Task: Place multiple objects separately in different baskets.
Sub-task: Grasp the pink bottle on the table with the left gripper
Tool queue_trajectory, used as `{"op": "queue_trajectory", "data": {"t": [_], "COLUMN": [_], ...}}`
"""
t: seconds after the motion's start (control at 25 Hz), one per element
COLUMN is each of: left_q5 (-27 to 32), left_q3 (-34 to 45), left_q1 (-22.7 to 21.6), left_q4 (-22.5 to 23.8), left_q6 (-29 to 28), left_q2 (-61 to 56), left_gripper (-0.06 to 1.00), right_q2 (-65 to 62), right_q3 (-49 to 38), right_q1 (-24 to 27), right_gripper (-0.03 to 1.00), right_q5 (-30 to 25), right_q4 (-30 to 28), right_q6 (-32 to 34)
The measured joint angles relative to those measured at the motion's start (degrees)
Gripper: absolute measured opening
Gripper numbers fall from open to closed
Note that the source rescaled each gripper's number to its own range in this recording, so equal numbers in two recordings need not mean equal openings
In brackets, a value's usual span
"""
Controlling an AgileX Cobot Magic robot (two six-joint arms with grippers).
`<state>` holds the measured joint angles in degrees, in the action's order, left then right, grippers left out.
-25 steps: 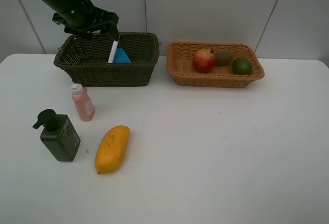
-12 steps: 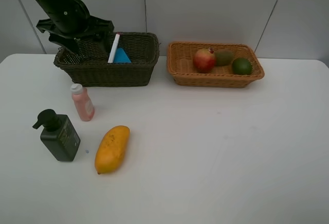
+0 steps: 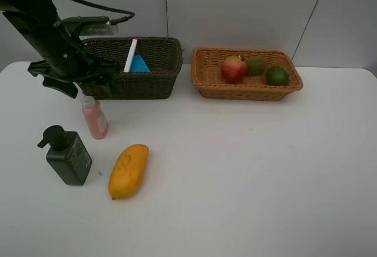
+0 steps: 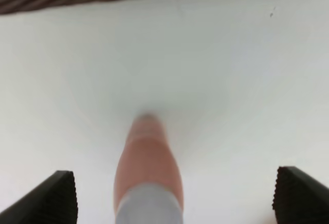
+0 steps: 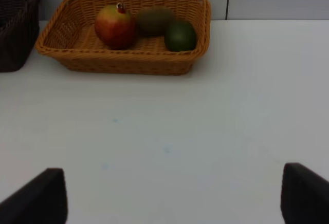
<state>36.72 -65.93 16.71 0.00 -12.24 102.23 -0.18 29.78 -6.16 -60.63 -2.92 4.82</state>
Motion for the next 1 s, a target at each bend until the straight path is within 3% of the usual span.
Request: {"op": "queue_trajectory", "data": {"t": [1.0], "left_q5": [-3.12], "left_q3": [0.45], "left_q1": [0.0], "left_q4": [1.03], "left_q6": [-1.42], "left_q2": [8.96], "left_gripper": [1.0], "right_q2": [0.0], "right_q3": [0.0], "right_q1": [0.0], "right_gripper": [1.0], "right_q5": [0.0], "right_q4": [0.0], "right_q6": [0.0]}}
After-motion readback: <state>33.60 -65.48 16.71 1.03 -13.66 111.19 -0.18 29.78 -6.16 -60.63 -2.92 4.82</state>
